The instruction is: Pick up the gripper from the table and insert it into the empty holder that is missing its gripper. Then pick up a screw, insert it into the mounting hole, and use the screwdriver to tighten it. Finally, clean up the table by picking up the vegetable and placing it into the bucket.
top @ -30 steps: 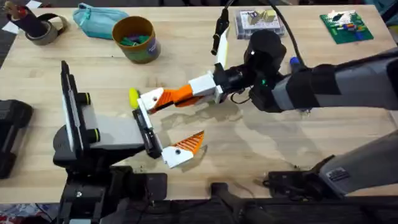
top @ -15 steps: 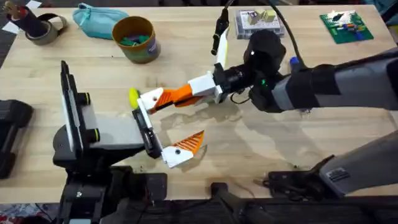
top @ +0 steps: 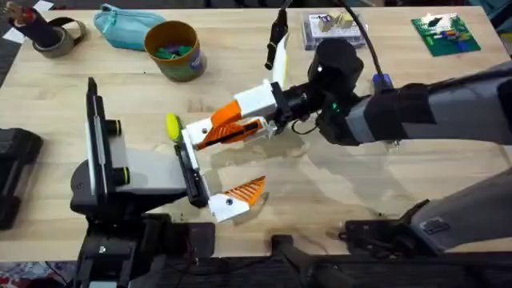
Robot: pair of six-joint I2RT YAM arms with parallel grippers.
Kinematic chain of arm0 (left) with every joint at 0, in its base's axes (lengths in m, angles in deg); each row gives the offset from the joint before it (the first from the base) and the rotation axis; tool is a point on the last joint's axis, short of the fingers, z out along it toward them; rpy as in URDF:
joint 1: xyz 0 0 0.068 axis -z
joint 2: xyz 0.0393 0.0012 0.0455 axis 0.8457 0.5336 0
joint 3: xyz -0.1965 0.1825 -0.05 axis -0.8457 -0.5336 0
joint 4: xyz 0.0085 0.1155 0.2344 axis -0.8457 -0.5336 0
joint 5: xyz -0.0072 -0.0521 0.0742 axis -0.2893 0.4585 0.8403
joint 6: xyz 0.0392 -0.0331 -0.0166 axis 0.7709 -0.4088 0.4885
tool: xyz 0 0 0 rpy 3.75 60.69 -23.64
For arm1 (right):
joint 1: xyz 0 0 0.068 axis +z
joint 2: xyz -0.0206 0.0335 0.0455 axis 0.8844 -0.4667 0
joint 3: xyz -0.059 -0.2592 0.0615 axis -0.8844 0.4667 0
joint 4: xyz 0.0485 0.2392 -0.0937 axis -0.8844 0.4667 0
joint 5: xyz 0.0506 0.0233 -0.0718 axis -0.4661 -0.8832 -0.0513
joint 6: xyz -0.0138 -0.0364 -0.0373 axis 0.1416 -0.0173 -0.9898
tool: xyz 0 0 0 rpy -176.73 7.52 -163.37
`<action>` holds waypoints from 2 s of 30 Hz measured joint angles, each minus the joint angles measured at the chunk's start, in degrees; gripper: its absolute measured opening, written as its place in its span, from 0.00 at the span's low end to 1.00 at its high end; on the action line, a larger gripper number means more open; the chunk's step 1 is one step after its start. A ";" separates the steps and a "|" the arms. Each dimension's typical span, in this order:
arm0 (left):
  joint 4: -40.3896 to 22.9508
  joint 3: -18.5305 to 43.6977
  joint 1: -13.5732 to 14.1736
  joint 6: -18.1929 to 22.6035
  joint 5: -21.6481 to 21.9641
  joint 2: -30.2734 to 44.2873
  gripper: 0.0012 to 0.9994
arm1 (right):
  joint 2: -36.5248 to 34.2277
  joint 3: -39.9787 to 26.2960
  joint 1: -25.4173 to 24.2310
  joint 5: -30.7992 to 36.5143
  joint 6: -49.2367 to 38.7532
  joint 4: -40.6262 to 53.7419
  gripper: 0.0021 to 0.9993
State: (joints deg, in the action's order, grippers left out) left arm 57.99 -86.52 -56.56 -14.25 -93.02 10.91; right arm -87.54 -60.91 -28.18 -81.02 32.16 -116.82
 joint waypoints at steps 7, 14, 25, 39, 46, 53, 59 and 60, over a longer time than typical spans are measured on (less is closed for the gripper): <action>-0.09 0.00 0.00 0.00 -0.54 0.00 0.99 | 0.00 -0.01 0.00 0.02 0.00 -0.01 0.99; -0.13 0.00 0.00 0.00 -0.61 0.02 0.99 | 0.00 -0.01 0.00 0.02 0.01 0.01 1.00; -0.13 0.00 0.00 0.00 -0.64 0.00 0.99 | 0.02 -0.04 -4.45 3.69 -2.64 0.01 1.00; -0.13 0.00 0.00 0.00 -0.64 0.00 0.99 | 0.01 -13.03 -14.74 13.87 -23.29 27.03 1.00; -0.13 0.00 0.00 0.00 -0.65 0.00 0.99 | 0.02 -29.54 -14.52 26.49 -49.14 74.78 1.00; -0.13 0.00 0.00 0.00 -0.62 0.00 0.99 | 4.45 -41.33 -14.51 39.66 -70.27 102.03 1.00; -0.13 0.00 0.00 0.00 -0.61 0.00 0.99 | 14.80 -43.08 -14.51 49.88 -76.39 112.52 1.00; -0.13 0.00 0.00 0.00 -0.61 0.00 0.99 | 16.13 -43.09 -14.51 51.14 -76.80 113.89 1.00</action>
State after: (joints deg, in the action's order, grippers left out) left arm 57.86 -86.52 -56.56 -14.26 -93.63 10.91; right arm -71.40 -104.00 -42.69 -29.88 -44.64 -2.94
